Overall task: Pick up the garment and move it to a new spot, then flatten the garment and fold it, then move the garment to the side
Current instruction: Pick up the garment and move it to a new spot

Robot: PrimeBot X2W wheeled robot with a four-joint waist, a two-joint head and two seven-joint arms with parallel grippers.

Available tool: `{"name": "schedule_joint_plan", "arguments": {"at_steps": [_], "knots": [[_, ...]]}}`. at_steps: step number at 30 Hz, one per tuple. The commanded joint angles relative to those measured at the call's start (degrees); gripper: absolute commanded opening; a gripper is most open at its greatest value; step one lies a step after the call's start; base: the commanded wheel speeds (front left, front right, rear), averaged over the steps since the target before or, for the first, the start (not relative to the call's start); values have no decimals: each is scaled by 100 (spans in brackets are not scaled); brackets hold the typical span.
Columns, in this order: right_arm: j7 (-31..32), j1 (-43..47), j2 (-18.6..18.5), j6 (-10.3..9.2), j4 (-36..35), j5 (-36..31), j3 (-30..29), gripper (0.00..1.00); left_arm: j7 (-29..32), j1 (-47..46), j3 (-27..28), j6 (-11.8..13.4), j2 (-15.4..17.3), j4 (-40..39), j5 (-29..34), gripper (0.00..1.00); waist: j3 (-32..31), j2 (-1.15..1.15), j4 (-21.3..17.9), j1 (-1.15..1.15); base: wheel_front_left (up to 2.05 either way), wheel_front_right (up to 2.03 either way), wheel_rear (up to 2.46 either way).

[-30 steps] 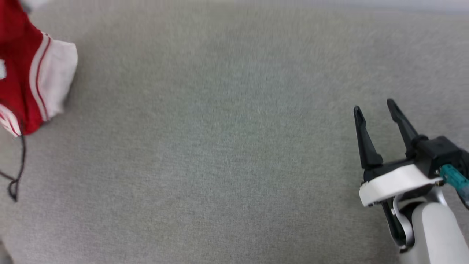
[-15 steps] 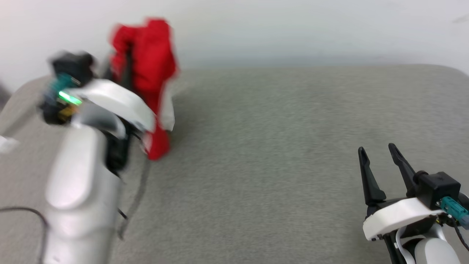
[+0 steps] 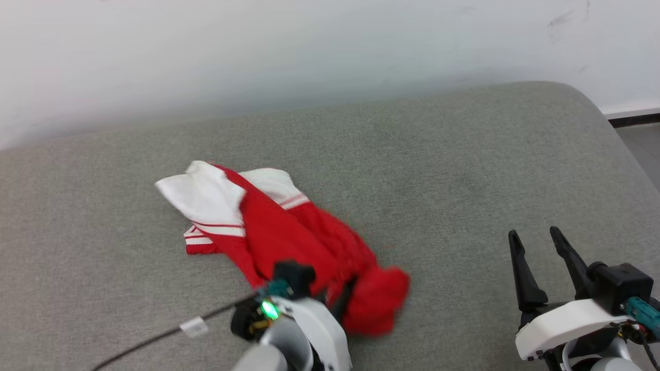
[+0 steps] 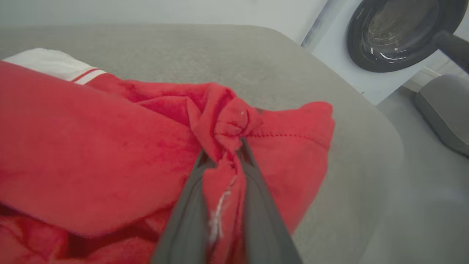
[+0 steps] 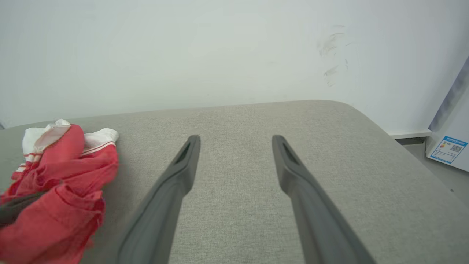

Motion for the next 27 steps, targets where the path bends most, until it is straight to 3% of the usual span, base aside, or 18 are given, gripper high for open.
{"name": "schedule_joint_plan", "arguments": {"at_steps": [1, 2, 3, 5, 6, 11, 15, 27], "knots": [[-28, 69, 9, -4, 7, 28, 14, 100, 24, 76, -97, -33, 1, 15, 12, 0, 25, 0, 5, 1, 0, 0, 0], [-39, 63, 9, -4, 11, 43, 19, 100, 98, 194, -283, -38, -8, 73, -25, 0, 51, 0, 15, 1, 0, 0, 0], [-49, 43, 9, -4, 28, 45, 29, 100, 129, 255, -460, -48, -10, 120, -12, 14, 65, 0, 29, 1, 0, 0, 0], [-62, -1, 10, -4, 58, 79, 74, 100, 146, 364, -716, -69, -8, 189, -13, 83, 78, 0, 51, 1, 0, 0, 0], [-74, -19, 10, -4, 86, 82, 80, 100, 99, 375, -805, -74, -10, 211, 8, 100, 67, 0, 71, 1, 0, 0, 0], [-100, -16, 9, -4, 161, 61, 34, 100, -791, 182, -868, 87, -2, -1, 335, 100, -38, 0, 244, 1, 0, 0, 0], [-80, 32, 9, -4, 213, 15, 15, 100, -1336, 15, -606, 342, 94, -191, 461, 100, -197, 0, 375, 1, 0, 0, 0], [-35, 191, 9, -4, 239, 17, -45, 100, -1638, 253, 764, 1325, 858, -811, 349, 100, -444, 0, 709, 1, 0, 0, 0]]}}
